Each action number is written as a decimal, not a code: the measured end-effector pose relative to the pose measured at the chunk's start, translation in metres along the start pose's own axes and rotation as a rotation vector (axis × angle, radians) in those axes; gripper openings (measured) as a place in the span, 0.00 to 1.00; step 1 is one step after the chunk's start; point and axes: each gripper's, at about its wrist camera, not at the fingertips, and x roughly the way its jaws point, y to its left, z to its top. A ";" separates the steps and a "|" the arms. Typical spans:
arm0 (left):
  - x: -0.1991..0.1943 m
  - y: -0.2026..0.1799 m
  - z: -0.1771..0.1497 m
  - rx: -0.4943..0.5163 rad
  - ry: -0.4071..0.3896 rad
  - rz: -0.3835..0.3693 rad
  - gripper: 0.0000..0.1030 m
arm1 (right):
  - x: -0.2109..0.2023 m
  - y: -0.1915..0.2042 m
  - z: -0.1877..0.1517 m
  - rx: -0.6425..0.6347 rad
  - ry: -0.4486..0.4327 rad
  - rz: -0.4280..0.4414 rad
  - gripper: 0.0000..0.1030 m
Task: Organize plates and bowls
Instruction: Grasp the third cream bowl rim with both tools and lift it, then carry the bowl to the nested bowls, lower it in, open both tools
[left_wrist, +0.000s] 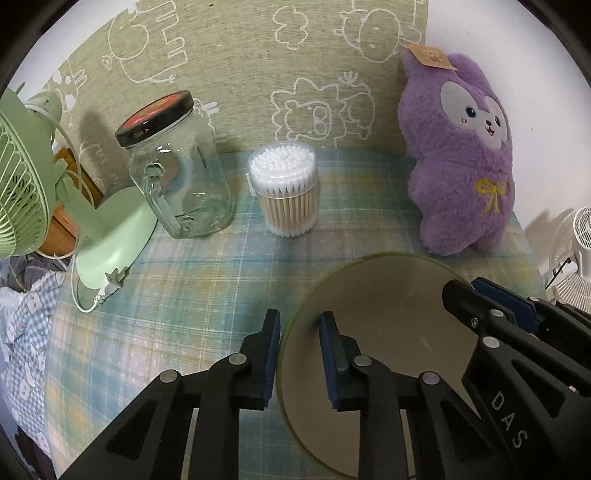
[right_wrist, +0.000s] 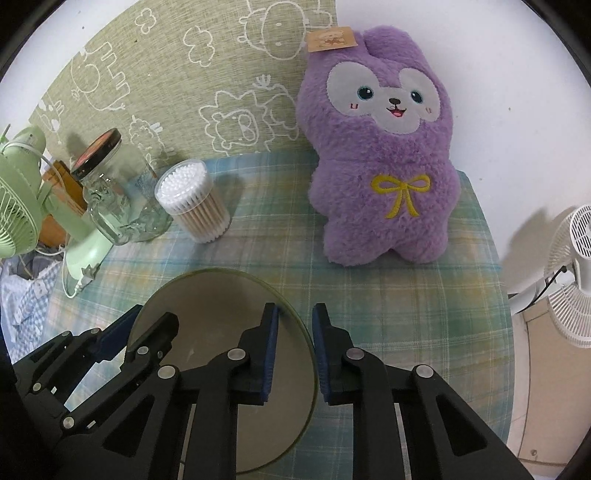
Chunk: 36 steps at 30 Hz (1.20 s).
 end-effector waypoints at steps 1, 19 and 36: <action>0.000 0.000 0.000 -0.003 0.001 -0.001 0.19 | 0.000 0.000 0.000 0.002 0.002 -0.001 0.22; -0.032 0.010 -0.021 -0.027 0.020 -0.010 0.18 | -0.032 0.014 -0.020 0.004 0.014 -0.032 0.22; -0.104 0.036 -0.060 -0.033 -0.039 -0.050 0.18 | -0.112 0.046 -0.061 0.018 -0.047 -0.066 0.22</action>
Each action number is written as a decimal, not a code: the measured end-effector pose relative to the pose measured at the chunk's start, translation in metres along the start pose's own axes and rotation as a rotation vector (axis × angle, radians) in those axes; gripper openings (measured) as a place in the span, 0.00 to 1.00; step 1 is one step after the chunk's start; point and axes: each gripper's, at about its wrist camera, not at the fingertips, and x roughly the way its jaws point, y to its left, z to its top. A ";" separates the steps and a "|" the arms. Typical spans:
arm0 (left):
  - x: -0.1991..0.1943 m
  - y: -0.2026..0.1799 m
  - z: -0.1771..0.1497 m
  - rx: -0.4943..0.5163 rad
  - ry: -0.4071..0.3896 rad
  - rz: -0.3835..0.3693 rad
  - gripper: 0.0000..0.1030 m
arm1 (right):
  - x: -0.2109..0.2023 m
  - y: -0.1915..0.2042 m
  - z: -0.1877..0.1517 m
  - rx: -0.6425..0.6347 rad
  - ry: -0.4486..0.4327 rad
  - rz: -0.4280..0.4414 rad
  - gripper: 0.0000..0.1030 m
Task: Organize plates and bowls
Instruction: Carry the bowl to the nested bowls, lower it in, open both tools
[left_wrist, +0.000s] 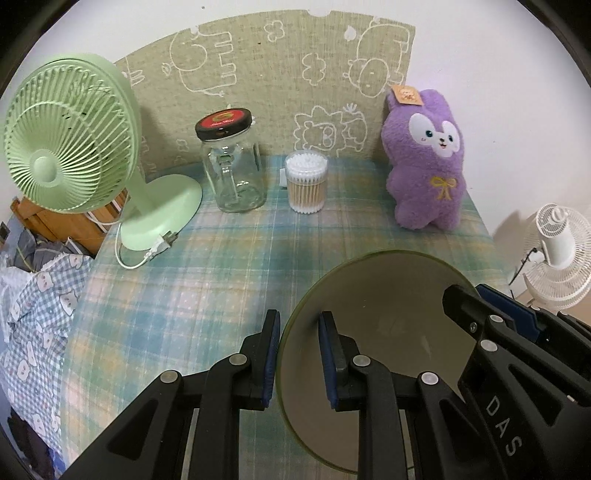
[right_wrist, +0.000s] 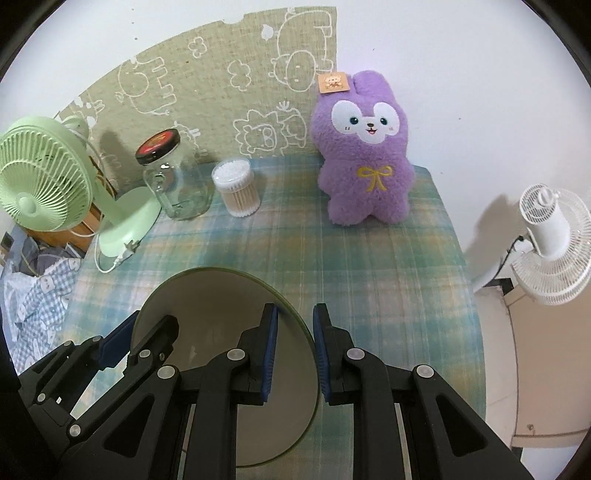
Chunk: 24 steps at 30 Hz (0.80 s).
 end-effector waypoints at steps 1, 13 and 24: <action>-0.003 0.001 -0.002 0.000 -0.002 -0.004 0.18 | -0.005 0.002 -0.003 0.000 -0.003 -0.005 0.22; -0.054 0.036 -0.033 0.014 -0.036 -0.036 0.18 | -0.059 0.036 -0.038 0.018 -0.038 -0.029 0.22; -0.102 0.078 -0.070 0.025 -0.072 -0.058 0.18 | -0.108 0.077 -0.078 0.023 -0.076 -0.049 0.22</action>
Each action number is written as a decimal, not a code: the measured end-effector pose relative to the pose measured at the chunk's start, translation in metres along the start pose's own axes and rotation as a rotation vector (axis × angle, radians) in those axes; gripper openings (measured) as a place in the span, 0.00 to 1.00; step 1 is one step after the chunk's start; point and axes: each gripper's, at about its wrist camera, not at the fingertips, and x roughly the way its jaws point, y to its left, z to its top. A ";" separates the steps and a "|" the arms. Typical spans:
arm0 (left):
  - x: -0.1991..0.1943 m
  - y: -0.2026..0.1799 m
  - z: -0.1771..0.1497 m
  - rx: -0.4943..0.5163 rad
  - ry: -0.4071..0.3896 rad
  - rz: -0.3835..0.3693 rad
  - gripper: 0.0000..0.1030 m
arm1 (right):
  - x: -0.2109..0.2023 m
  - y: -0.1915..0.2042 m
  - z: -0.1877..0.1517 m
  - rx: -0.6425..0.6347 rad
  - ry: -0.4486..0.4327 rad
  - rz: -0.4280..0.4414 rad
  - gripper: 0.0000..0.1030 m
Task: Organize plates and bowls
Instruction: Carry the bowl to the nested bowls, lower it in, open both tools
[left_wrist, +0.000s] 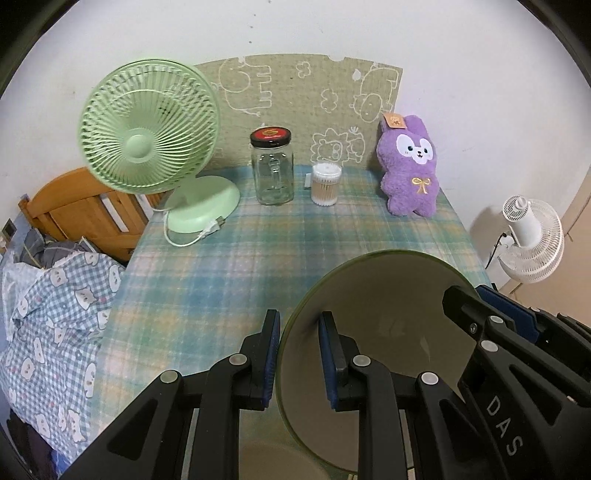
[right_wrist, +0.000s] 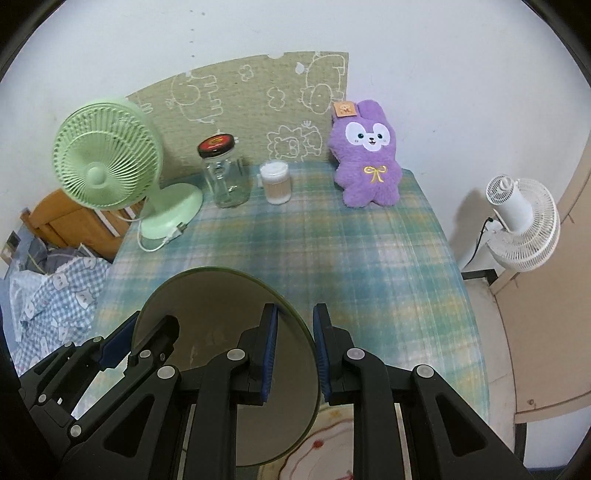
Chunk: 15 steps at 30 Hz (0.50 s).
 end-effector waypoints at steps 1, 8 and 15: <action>-0.004 0.004 -0.003 0.001 -0.002 -0.001 0.18 | -0.003 0.003 -0.003 0.000 -0.002 -0.001 0.22; -0.026 0.031 -0.031 0.007 -0.001 0.003 0.18 | -0.024 0.031 -0.036 -0.009 0.000 0.003 0.22; -0.035 0.052 -0.059 0.002 0.021 0.006 0.18 | -0.031 0.053 -0.065 -0.015 0.023 0.010 0.22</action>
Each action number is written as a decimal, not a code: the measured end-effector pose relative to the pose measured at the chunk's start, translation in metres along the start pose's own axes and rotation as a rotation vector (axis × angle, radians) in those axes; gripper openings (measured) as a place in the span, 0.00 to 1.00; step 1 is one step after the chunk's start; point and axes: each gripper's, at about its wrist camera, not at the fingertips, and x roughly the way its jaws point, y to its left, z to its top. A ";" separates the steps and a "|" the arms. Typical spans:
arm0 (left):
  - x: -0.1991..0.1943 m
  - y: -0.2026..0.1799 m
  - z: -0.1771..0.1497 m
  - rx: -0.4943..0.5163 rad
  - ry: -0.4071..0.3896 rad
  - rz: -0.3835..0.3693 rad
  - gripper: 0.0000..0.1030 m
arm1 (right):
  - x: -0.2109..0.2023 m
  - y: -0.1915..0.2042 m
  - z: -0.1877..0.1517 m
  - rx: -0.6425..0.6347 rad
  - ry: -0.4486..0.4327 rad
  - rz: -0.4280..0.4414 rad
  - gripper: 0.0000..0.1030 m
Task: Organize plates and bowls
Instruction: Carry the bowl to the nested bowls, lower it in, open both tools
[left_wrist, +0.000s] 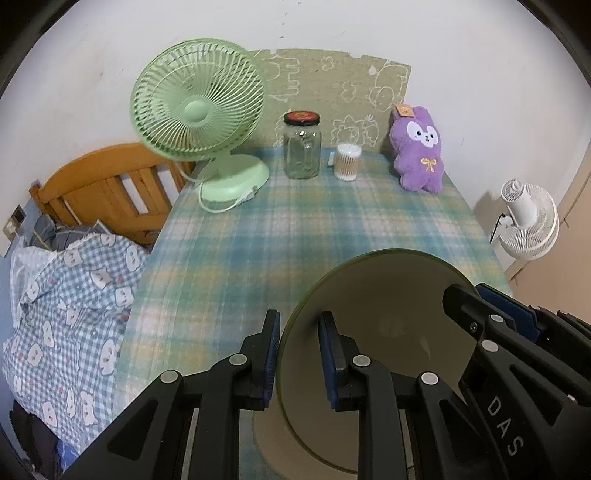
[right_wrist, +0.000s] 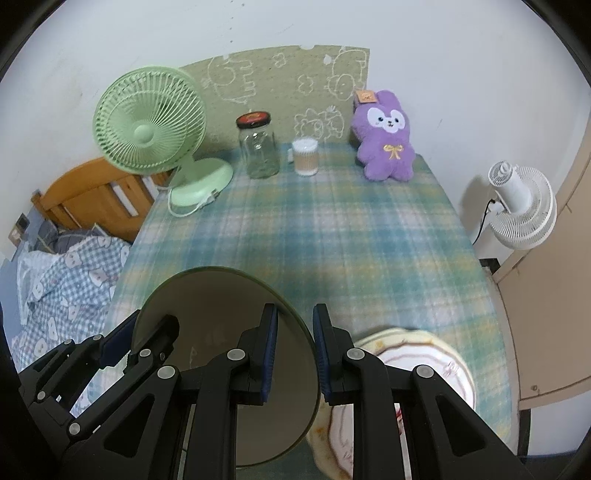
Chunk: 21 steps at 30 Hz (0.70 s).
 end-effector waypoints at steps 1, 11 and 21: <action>0.000 0.003 -0.004 -0.001 0.006 -0.001 0.18 | 0.001 0.003 -0.004 0.000 0.006 0.000 0.22; 0.013 0.017 -0.030 0.003 0.078 -0.008 0.18 | 0.016 0.016 -0.032 0.007 0.078 -0.007 0.22; 0.029 0.020 -0.042 0.003 0.122 -0.011 0.18 | 0.037 0.018 -0.043 0.018 0.137 -0.014 0.22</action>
